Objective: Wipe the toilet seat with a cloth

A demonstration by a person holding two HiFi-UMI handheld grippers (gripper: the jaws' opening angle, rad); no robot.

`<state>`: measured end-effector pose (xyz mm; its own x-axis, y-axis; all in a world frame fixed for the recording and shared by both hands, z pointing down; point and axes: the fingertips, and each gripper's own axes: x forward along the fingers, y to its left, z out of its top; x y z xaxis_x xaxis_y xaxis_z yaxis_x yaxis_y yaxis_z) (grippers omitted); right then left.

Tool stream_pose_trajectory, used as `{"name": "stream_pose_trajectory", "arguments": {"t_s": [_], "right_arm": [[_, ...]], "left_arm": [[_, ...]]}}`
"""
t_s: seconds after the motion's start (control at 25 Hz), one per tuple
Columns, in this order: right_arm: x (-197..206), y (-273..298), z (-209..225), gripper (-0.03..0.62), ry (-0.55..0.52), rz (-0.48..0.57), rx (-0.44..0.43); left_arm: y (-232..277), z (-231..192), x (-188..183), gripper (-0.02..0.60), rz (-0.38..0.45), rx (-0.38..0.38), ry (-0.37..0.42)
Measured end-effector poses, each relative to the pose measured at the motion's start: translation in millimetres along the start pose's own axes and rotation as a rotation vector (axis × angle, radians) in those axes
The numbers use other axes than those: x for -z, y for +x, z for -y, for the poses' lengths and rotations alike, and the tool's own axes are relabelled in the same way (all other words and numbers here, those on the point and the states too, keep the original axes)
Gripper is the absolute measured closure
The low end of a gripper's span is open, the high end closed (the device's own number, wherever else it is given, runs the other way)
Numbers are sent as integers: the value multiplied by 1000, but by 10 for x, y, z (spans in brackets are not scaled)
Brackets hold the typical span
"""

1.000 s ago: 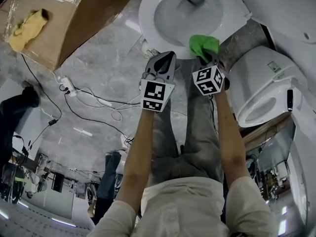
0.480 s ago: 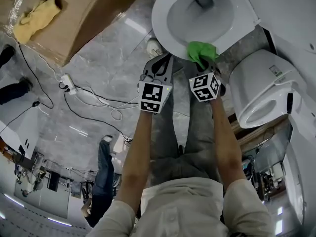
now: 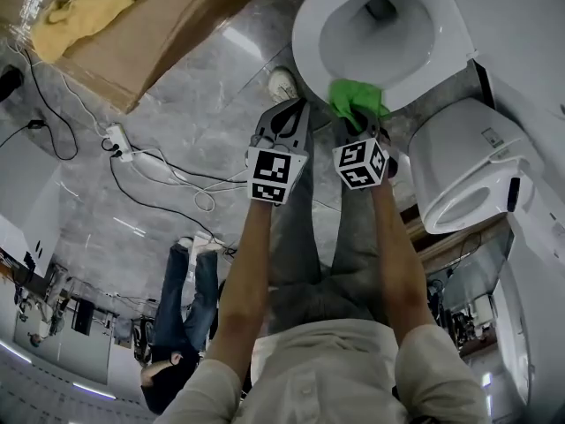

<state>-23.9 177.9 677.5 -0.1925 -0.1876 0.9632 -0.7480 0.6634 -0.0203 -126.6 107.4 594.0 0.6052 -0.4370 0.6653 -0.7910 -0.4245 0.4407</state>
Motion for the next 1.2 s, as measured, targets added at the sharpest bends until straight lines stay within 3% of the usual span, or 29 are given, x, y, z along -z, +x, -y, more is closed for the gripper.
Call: {"name": "stream_pose_trajectory", "arguments": {"t_s": [0.64, 1.2], "right_arm": [[-515, 147, -274, 546, -128, 31, -86], [-1092, 301, -215, 546, -152, 109, -130]], "left_arm": [[-139, -375, -58, 569, 23, -69, -65], [-180, -583, -138, 569, 37, -115, -95]]}}
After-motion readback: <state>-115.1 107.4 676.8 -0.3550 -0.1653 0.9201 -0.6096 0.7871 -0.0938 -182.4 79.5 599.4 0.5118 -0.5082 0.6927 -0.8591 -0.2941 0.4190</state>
